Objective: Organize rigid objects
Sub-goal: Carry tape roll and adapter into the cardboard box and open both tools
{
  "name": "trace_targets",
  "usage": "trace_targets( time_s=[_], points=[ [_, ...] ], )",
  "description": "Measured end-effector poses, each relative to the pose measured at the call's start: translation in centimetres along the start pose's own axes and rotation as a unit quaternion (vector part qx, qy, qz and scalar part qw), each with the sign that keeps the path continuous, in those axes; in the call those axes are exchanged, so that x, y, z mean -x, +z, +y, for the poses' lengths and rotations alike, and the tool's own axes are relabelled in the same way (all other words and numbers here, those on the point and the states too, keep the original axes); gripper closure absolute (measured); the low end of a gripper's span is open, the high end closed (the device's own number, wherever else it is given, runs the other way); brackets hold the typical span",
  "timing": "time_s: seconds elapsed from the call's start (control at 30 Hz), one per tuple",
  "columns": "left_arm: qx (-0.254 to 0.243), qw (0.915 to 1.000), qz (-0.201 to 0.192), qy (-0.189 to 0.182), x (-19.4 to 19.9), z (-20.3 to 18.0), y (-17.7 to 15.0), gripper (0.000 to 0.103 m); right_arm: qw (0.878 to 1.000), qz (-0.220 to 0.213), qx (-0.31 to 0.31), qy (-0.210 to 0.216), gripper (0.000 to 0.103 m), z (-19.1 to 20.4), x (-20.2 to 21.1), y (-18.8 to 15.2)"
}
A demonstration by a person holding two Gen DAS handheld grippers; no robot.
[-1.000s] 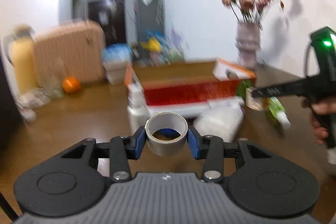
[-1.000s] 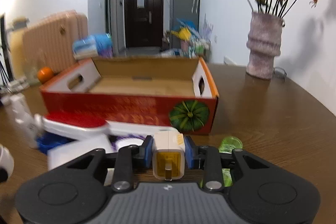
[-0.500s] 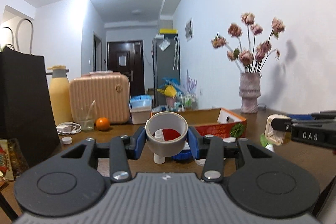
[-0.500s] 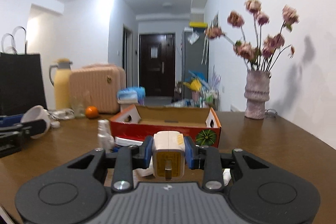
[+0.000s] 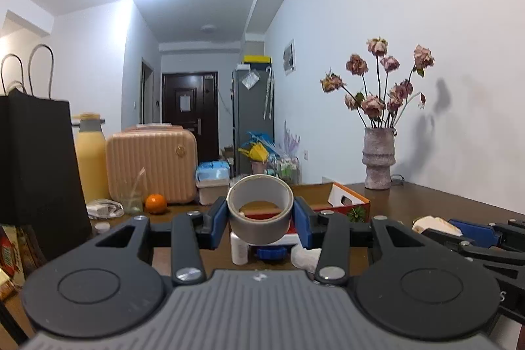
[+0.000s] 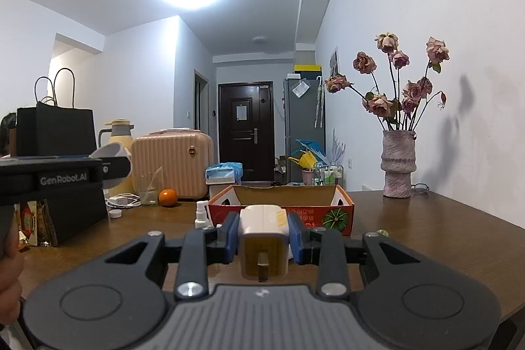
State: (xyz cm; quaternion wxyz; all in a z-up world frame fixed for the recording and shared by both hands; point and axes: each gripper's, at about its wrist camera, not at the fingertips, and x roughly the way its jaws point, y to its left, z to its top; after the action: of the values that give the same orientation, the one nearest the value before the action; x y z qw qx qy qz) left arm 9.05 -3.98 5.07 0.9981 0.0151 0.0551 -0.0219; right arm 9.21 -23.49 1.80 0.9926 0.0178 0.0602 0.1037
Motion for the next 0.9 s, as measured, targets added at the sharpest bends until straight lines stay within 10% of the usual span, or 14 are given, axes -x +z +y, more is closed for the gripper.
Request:
trace_targets(
  time_s=[0.43,0.9],
  points=[
    [0.019,0.9988,0.042,-0.019,-6.5,-0.5,-0.5,0.06,0.998,0.042,-0.024,-0.033,0.072,-6.0,-3.8,-0.6],
    [0.048,0.9892,0.134,-0.035,-28.8,6.1,6.2,0.06,0.995,0.09,0.0,0.045,0.072,-12.3,-25.7,8.3]
  ],
)
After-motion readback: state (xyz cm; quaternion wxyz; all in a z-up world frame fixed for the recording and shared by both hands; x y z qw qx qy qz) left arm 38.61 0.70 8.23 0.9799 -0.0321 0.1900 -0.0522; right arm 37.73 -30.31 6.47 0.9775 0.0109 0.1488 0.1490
